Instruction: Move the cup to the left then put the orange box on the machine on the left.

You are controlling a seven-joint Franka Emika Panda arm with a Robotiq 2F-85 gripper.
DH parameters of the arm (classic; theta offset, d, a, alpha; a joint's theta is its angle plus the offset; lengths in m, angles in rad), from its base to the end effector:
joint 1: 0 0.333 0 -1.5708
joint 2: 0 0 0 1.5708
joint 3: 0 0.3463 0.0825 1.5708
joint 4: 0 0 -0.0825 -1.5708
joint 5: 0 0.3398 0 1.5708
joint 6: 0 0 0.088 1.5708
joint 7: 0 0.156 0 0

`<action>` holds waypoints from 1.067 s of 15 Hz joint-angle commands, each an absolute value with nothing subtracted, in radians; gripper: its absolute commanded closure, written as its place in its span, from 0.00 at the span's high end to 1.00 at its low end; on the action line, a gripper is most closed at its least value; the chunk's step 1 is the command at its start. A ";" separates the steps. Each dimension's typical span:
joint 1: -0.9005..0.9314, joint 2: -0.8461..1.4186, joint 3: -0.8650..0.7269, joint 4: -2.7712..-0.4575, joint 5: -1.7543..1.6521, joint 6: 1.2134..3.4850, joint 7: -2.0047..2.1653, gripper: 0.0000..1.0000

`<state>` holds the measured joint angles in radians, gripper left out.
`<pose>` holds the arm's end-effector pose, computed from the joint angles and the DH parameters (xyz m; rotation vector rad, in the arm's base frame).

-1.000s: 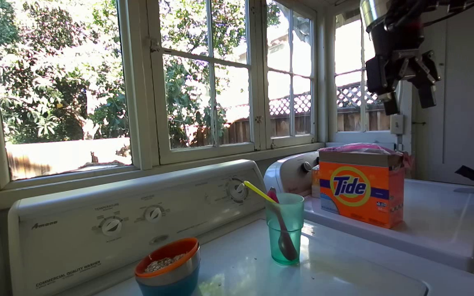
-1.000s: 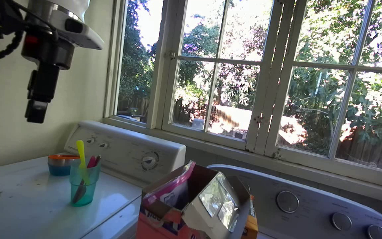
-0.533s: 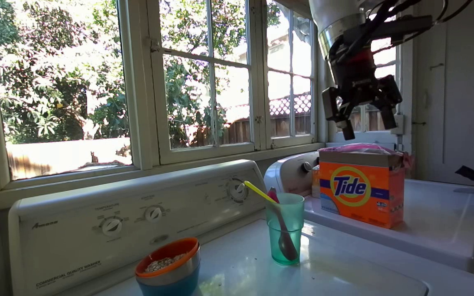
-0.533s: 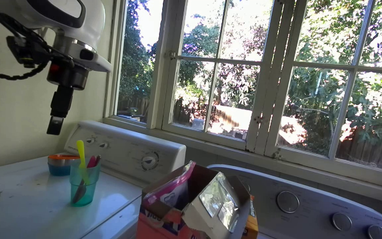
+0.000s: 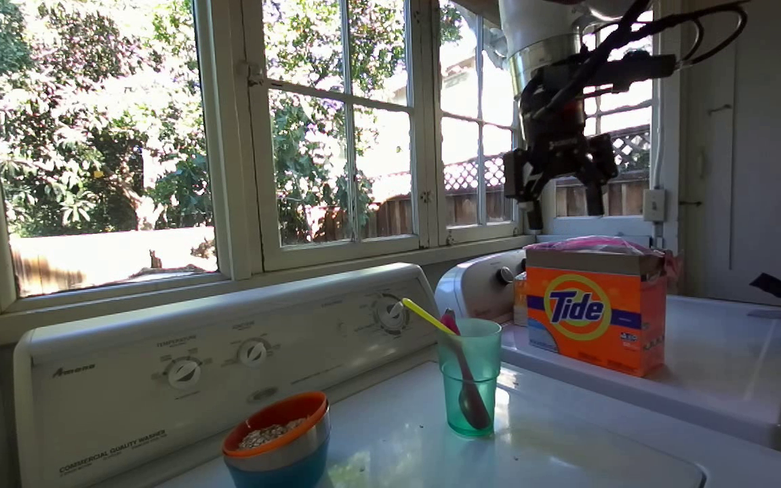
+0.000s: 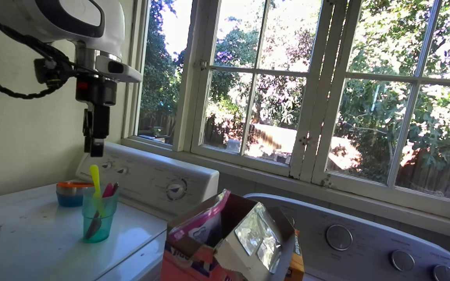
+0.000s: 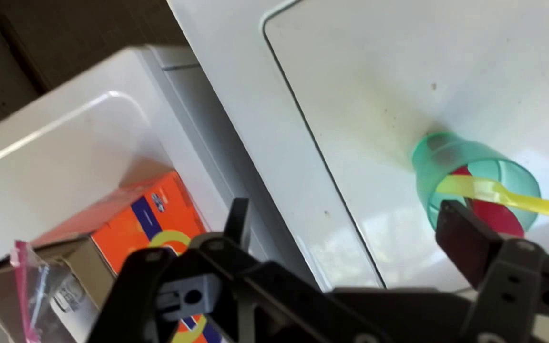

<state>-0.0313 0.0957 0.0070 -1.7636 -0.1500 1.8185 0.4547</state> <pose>0.5458 -0.0328 0.4942 2.9204 -0.6518 -0.0135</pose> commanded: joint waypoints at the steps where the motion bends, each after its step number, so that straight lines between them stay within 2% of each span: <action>1: -0.017 0.171 0.002 -1.721 -0.107 1.973 0.349 1.00; 6: -0.019 0.261 0.009 -1.708 -0.025 2.081 0.141 1.00; 16: 0.009 0.404 0.017 -1.645 -0.012 2.021 0.084 1.00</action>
<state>-0.0018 0.3562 0.0245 -1.7000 -0.0287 2.0635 0.0713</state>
